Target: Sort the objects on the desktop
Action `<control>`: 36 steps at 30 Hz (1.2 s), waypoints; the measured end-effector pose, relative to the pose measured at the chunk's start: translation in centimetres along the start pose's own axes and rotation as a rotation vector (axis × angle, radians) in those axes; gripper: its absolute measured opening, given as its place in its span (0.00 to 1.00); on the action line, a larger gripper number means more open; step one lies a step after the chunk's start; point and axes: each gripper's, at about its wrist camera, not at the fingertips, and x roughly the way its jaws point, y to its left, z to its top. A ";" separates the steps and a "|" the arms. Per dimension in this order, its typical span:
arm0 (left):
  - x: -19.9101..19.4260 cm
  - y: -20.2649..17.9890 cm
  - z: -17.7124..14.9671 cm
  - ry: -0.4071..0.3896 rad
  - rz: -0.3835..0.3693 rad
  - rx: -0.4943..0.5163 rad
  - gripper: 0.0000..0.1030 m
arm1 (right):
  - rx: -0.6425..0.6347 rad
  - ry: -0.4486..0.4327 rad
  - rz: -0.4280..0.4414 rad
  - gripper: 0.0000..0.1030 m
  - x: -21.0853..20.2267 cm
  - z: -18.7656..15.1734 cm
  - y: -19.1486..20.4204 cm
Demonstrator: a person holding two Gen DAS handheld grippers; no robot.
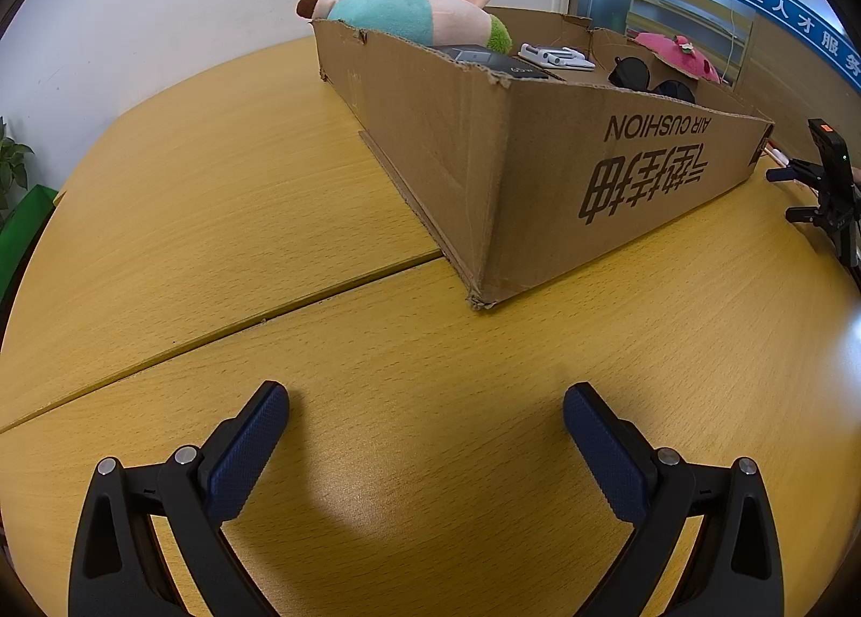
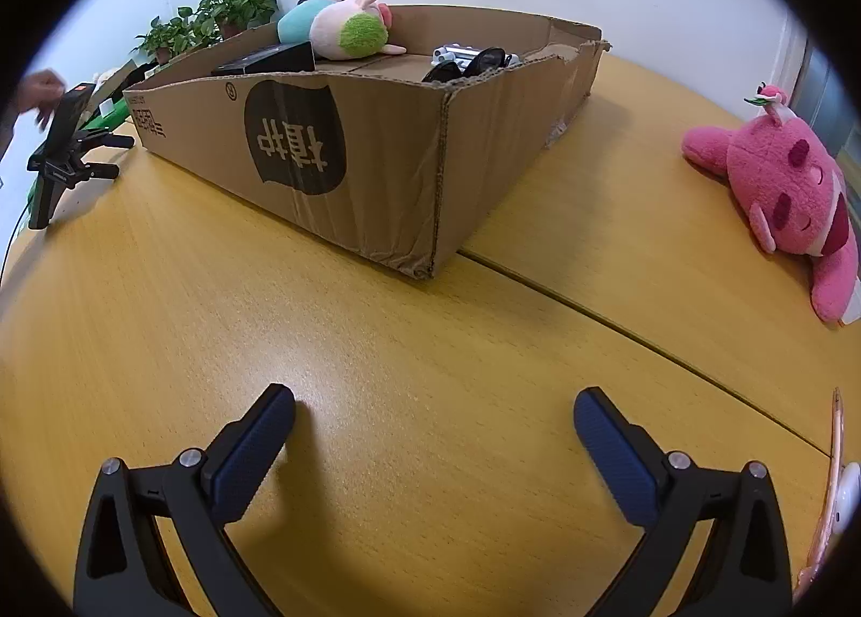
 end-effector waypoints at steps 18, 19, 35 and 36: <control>0.1 0.0 0.0 -0.001 0.000 -0.001 1.00 | -0.019 0.005 -0.005 1.00 0.2 0.1 0.0; 0.1 0.0 0.0 -0.001 0.000 -0.001 1.00 | -0.019 0.006 -0.005 1.00 0.2 0.1 0.0; 0.1 0.0 0.0 -0.002 0.000 -0.001 1.00 | -0.017 0.001 -0.005 1.00 -0.1 -0.2 0.0; 0.1 0.0 0.0 -0.002 0.000 -0.001 1.00 | -0.018 0.001 -0.006 1.00 -0.1 -0.2 0.0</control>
